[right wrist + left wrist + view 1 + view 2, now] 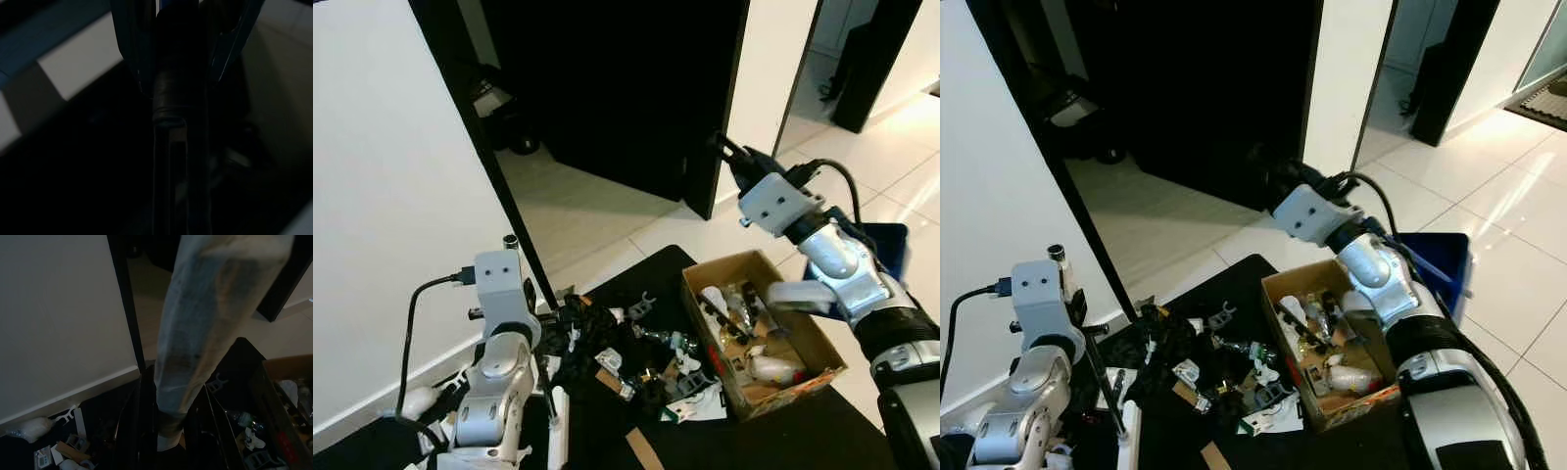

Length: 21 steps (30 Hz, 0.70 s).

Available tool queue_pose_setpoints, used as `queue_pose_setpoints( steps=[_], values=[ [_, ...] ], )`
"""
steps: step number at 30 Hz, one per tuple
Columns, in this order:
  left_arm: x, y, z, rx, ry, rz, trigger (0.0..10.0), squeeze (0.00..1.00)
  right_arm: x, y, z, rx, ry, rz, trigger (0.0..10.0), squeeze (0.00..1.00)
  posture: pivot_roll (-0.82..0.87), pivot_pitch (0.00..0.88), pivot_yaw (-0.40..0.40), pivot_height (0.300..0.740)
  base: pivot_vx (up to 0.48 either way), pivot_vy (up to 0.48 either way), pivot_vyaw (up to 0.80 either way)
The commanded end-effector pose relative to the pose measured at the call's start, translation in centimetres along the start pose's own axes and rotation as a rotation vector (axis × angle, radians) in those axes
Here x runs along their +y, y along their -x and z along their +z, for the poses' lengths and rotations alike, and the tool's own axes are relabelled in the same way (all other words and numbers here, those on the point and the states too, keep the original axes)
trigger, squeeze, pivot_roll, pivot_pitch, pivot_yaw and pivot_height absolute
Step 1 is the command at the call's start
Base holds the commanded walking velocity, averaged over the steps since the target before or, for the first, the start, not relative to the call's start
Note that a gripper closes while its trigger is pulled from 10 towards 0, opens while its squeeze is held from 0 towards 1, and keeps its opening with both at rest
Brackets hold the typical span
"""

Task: Sweep floor

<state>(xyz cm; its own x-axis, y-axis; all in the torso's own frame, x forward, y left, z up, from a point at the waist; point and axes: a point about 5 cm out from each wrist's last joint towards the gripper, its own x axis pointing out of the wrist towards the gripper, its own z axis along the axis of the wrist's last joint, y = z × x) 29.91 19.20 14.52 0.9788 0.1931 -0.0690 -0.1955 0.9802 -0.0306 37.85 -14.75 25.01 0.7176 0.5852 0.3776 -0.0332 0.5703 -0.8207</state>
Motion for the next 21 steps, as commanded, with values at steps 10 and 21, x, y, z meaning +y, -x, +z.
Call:
queue_pose_setpoints(
  steps=[10, 21],
  values=[
    [0.9, 0.2, 0.4, -0.021, -0.042, 0.028, 10.0, 0.00, 4.2, 1.0, 0.6, -0.095, 0.059, 0.193, 10.0, 0.00, 0.09, 0.173, 0.065, 0.740, 0.000, 0.000, 0.00],
    [0.6, 0.0, 0.5, -0.022, -0.041, 0.019, 10.0, 0.00, 2.7, 1.5, -0.1, -0.066, 0.028, 0.112, 10.0, 0.00, 0.09, 0.170, 0.070, 0.740, 0.000, 0.000, 0.00]
  ],
)
